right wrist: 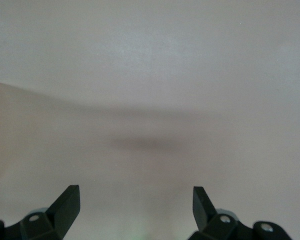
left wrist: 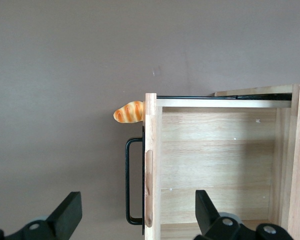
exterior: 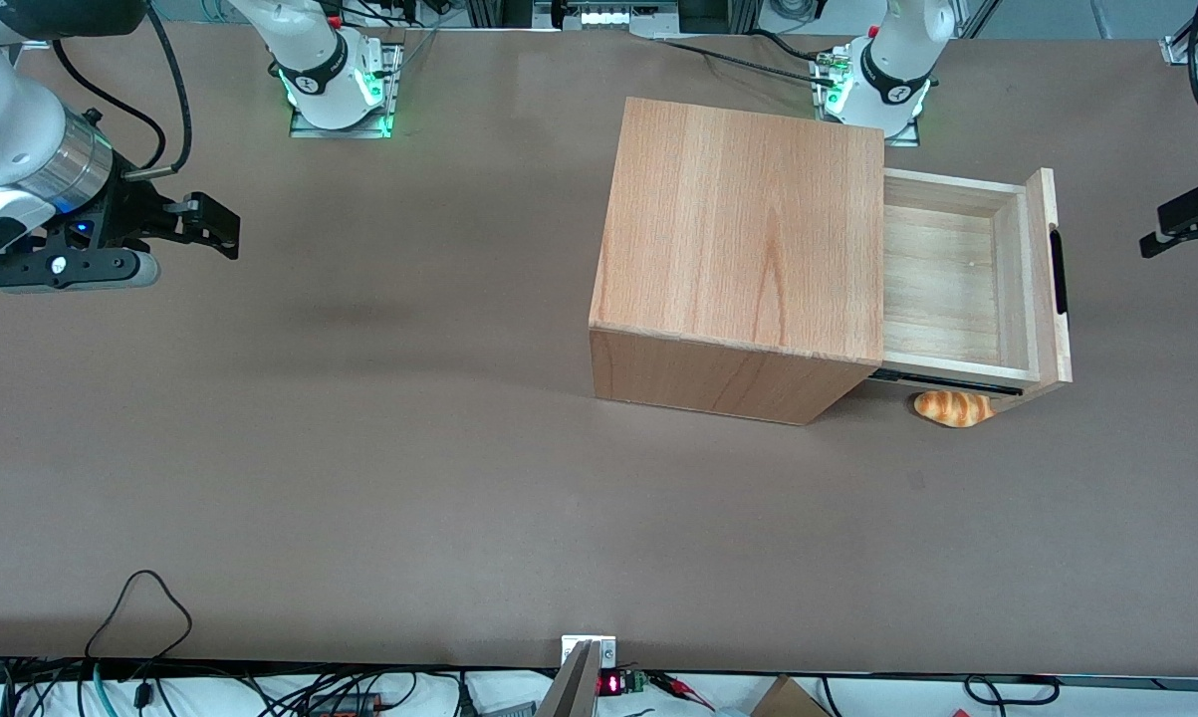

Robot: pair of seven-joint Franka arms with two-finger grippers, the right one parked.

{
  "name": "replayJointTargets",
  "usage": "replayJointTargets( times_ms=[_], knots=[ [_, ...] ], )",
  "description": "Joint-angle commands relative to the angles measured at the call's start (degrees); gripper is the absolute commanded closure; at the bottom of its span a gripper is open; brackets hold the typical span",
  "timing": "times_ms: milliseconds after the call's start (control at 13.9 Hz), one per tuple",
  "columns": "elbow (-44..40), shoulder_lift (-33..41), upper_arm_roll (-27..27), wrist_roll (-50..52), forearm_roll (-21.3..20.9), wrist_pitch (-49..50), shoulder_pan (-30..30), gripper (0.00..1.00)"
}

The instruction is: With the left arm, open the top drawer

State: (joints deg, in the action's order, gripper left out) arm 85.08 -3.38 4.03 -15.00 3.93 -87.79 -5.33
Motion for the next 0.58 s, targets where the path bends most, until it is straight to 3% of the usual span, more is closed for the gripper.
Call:
replayJointTargets(
  times_ms=[0, 505],
  knots=[
    [-1.4, 0.5, 1.3, 5.9, -4.2, 1.0, 4.9, 0.0],
    [-1.6, 2.0, -0.4, 9.8, -3.9, 1.4, 6.2, 0.0]
  ],
)
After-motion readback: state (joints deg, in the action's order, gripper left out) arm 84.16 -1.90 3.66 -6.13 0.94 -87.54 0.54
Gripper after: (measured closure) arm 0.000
